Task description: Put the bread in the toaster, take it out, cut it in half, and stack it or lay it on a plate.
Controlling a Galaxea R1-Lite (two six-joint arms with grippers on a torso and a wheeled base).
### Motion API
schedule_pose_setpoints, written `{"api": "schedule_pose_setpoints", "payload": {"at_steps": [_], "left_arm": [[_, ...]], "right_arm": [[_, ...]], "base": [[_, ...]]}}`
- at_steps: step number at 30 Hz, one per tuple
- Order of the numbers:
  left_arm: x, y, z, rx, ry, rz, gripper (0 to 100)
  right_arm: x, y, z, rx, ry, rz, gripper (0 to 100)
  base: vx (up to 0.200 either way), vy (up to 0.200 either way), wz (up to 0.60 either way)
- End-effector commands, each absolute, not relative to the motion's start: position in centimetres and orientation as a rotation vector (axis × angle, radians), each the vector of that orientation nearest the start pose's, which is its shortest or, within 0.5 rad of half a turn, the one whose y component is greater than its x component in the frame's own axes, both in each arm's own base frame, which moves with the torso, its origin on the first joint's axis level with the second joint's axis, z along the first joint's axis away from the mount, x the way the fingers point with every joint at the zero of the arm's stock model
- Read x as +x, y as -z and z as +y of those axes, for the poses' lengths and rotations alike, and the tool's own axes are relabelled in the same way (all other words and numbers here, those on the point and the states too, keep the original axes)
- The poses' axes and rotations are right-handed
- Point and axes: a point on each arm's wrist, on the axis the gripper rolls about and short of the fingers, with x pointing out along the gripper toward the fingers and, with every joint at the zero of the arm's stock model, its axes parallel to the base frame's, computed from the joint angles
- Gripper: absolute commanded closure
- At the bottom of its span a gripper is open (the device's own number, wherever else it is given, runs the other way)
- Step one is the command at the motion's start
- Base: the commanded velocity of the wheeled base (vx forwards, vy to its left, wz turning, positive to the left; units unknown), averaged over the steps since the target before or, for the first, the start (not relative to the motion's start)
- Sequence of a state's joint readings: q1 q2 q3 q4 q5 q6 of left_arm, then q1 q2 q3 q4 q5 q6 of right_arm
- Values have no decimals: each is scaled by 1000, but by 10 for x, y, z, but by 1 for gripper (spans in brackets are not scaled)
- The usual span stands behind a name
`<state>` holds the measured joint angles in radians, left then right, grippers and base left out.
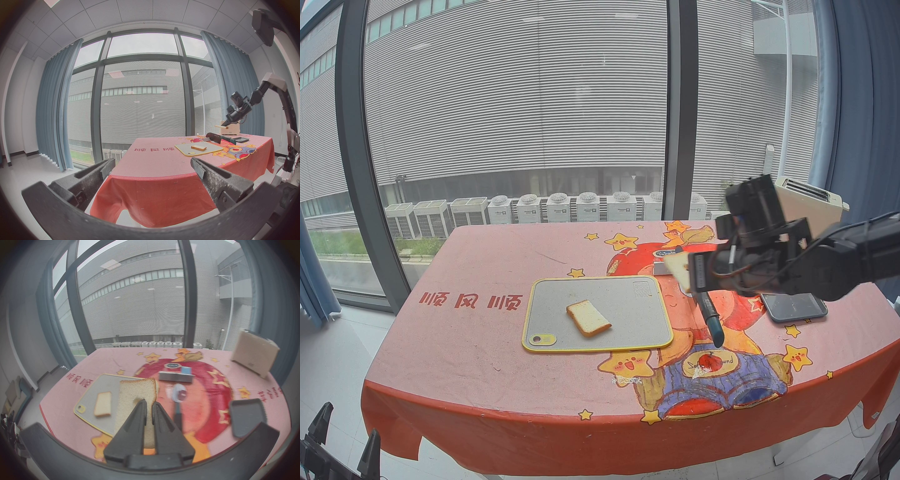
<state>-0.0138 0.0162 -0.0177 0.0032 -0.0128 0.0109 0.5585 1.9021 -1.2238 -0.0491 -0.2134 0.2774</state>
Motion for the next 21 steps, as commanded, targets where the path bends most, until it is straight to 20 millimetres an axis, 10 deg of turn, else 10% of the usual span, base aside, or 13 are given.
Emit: {"api": "schedule_pose_setpoints", "payload": {"at_steps": [1,9,21], "left_arm": [[-22,-76,0,9,26,14,0],[-22,-76,0,9,26,12,0],[-22,-76,0,12,26,12,0]], "right_arm": [[270,-205,104,27,-110,545,100],[275,-162,37,14,64,703,100],[315,-87,34,22,72,747,100]], "base": [[0,-200,0],[0,-200,0],[0,-100,0]]}}
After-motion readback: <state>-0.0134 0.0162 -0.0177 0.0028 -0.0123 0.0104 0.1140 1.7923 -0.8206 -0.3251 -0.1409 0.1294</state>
